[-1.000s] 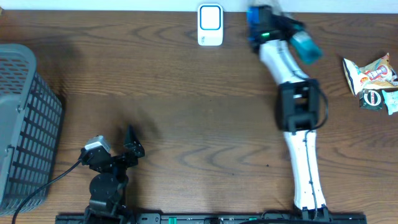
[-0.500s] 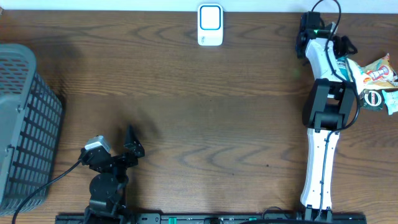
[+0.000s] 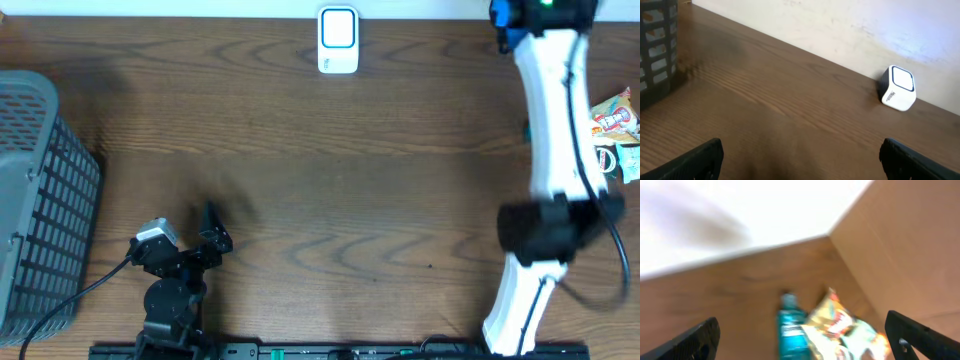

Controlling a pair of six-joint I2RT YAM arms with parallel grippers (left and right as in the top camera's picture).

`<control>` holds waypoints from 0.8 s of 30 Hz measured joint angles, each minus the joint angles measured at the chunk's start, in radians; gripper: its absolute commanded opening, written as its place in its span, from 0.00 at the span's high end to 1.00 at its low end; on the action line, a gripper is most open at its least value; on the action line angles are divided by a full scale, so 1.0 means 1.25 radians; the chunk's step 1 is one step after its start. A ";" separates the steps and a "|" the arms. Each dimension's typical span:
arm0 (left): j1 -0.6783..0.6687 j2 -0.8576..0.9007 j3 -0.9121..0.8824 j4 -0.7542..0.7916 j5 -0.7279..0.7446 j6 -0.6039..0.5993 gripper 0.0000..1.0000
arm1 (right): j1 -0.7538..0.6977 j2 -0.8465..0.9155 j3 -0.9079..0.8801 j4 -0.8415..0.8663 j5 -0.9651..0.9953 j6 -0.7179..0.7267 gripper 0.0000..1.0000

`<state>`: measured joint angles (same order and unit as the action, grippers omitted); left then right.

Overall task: Scan the item barcode
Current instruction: 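Carry the mouthwash bottle to the right edge and release it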

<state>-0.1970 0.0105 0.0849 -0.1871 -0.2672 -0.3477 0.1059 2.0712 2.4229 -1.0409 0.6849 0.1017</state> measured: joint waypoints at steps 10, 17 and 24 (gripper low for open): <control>0.000 0.000 0.000 0.000 0.000 0.000 0.02 | 0.103 -0.305 0.005 -0.140 -0.253 0.062 0.01; 0.000 0.000 0.000 0.000 0.000 0.000 0.02 | 0.109 -0.420 0.005 -0.179 -0.275 0.063 0.01; 0.000 0.000 0.000 0.000 0.000 0.000 0.02 | 0.109 -0.457 0.005 -0.231 -0.279 0.063 0.01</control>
<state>-0.1970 0.0105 0.0849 -0.1871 -0.2672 -0.3477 0.2417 1.5005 2.4290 -1.3300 0.3363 0.1806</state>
